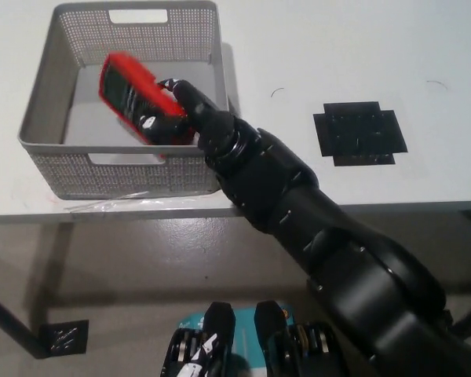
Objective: Use the right hand to pick up a multimeter on the right side and put it into a container on the left side
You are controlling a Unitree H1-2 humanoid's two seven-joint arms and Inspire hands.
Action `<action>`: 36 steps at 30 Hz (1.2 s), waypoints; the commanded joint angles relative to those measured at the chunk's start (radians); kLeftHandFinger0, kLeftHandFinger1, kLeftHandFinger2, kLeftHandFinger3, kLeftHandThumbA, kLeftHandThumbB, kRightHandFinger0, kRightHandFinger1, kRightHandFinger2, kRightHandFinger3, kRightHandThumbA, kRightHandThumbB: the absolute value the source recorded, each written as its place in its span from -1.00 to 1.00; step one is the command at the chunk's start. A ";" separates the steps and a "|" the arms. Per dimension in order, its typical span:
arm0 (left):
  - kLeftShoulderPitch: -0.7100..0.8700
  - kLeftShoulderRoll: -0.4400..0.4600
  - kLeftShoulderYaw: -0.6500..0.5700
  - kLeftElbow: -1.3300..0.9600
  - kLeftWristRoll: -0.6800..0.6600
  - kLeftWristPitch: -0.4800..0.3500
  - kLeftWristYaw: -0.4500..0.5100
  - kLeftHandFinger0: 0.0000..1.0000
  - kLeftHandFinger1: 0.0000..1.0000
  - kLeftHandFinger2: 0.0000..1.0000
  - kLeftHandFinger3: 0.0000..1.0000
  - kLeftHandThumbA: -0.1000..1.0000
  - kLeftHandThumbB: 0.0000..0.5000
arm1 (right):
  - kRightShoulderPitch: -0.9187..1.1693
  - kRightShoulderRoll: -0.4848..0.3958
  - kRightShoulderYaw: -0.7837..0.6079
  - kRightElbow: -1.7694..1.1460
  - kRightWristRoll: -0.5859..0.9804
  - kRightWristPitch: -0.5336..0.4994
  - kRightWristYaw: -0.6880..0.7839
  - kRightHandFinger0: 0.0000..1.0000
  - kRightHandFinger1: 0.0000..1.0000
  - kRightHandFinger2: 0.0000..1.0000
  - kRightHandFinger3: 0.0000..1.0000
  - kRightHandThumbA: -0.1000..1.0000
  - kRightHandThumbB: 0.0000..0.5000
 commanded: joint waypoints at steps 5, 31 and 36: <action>0.002 0.006 -0.018 -0.022 0.023 -0.041 -0.009 1.00 1.00 1.00 1.00 1.00 0.74 | -0.087 -0.063 0.007 -0.033 -0.086 -0.112 -0.029 1.00 1.00 1.00 1.00 0.91 0.74; 0.009 -0.001 -0.004 -0.005 0.022 -0.041 0.014 1.00 1.00 1.00 1.00 1.00 0.68 | 0.292 -0.298 -0.435 -1.247 0.347 0.036 0.232 1.00 1.00 1.00 1.00 1.00 0.58; 0.007 0.003 -0.013 0.002 0.017 -0.041 0.018 1.00 1.00 1.00 1.00 1.00 0.59 | 0.567 -0.339 -0.402 -1.585 0.329 0.017 0.230 1.00 1.00 1.00 1.00 1.00 0.61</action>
